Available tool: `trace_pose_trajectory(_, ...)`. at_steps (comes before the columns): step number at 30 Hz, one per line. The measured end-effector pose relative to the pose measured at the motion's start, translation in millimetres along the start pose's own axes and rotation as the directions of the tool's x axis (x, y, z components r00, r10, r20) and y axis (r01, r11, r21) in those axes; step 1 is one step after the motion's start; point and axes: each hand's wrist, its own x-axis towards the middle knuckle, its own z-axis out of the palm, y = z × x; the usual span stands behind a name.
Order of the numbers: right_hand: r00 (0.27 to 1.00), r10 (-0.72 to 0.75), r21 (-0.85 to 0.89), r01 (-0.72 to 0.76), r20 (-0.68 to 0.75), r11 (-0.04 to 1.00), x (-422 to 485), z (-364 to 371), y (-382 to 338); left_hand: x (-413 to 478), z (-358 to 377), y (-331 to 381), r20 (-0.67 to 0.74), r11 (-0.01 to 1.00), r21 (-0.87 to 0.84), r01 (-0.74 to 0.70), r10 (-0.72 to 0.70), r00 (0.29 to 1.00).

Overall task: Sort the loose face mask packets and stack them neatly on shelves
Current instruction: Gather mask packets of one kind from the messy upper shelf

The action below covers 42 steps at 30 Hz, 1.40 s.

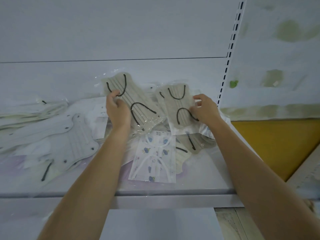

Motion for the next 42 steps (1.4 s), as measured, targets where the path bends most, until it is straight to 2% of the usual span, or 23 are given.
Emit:
trace_pose_trajectory(3, 0.993, -0.004, 0.184, 0.025, -0.119, 0.983, -0.1, -2.8, -2.3, 0.0, -0.9, 0.2, -0.007, 1.000, -0.014, 0.003, -0.003, 1.000)
trace_pose_trajectory(5, 0.990, 0.035, 0.362, 0.018, -0.140, 0.932, -1.6, -4.8, -5.2, -0.8, -0.7, -0.1, 0.000, 1.000, -0.007, 0.003, -0.003, 1.000)
trace_pose_trajectory(8, 0.988, 0.126, 0.609, -0.048, -0.085, 0.792, -2.7, -8.2, -8.8, -1.7, -0.3, -0.2, 0.023, 1.000, -0.011, 0.003, -0.003, 1.000)
trace_pose_trajectory(11, 0.983, 0.184, 0.795, -0.123, 0.014, 0.594, -4.3, -11.9, -13.2, -1.5, -0.1, 0.9, 0.068, 0.999, -0.041, -0.002, 0.005, 0.998)
trace_pose_trajectory(14, 0.980, 0.180, 0.892, -0.155, 0.084, 0.425, -5.3, -13.3, -15.7, -3.5, 1.3, -0.5, 0.142, 1.000, -0.027, -0.016, 0.019, 0.990)
trace_pose_trajectory(16, 0.984, 0.143, 0.909, -0.154, 0.106, 0.388, -7.0, -10.4, -17.4, -5.3, 2.5, 0.5, 0.203, 0.999, -0.037, -0.022, 0.030, 0.979)
trace_pose_trajectory(18, 0.991, 0.090, 0.876, -0.132, 0.101, 0.464, -9.8, -2.7, -20.3, -7.2, 4.2, 5.3, 0.287, 0.999, -0.052, -0.012, 0.026, 0.958)
trace_pose_trajectory(19, 0.994, 0.063, 0.830, -0.106, 0.086, 0.547, -12.2, 2.4, -22.6, -7.5, 5.7, 7.5, 0.328, 0.998, -0.056, -0.004, 0.022, 0.945)
trace_pose_trajectory(21, 0.999, -0.027, 0.631, 0.007, 0.022, 0.776, -17.1, 13.9, -25.5, -10.3, 8.6, 10.6, 0.401, 0.999, -0.046, -0.010, 0.028, 0.915)
trace_pose_trajectory(22, 0.995, -0.099, 0.511, 0.088, -0.005, 0.855, -19.1, 19.7, -26.6, -12.6, 10.1, 11.9, 0.430, 0.999, -0.041, -0.014, 0.030, 0.903)
trace_pose_trajectory(24, 0.973, -0.226, 0.322, 0.231, -0.054, 0.918, -22.4, 28.6, -30.1, -14.8, 12.6, 16.6, 0.469, 0.999, -0.045, 0.002, 0.019, 0.883)
trace_pose_trajectory(26, 0.962, -0.262, 0.231, 0.272, -0.072, 0.934, -23.5, 30.8, -35.8, -13.8, 12.2, 27.8, 0.490, 1.000, -0.007, -0.028, 0.027, 0.872)
trace_pose_trajectory(31, 0.985, -0.150, 0.279, 0.122, 0.084, 0.952, -22.4, 23.1, -67.2, -3.7, 0.0, 64.5, 0.536, 0.995, 0.039, -0.091, 0.056, 0.842)
trace_pose_trajectory(37, 0.932, -0.362, 0.371, 0.350, -0.040, 0.860, -76.6, 46.4, -127.9, 3.3, -67.8, 83.3, 0.538, 0.996, -0.052, -0.075, 0.091, 0.838)
trace_pose_trajectory(40, 0.909, -0.416, 0.350, 0.394, -0.015, 0.850, -123.3, 87.6, -162.8, 9.8, -134.5, 74.2, 0.493, 0.994, -0.105, -0.021, 0.070, 0.867)
trace_pose_trajectory(42, 0.891, -0.451, 0.362, 0.401, 0.063, 0.842, -158.9, 126.8, -185.1, 13.0, -191.5, 66.4, 0.432, 0.993, -0.116, -0.014, 0.063, 0.900)
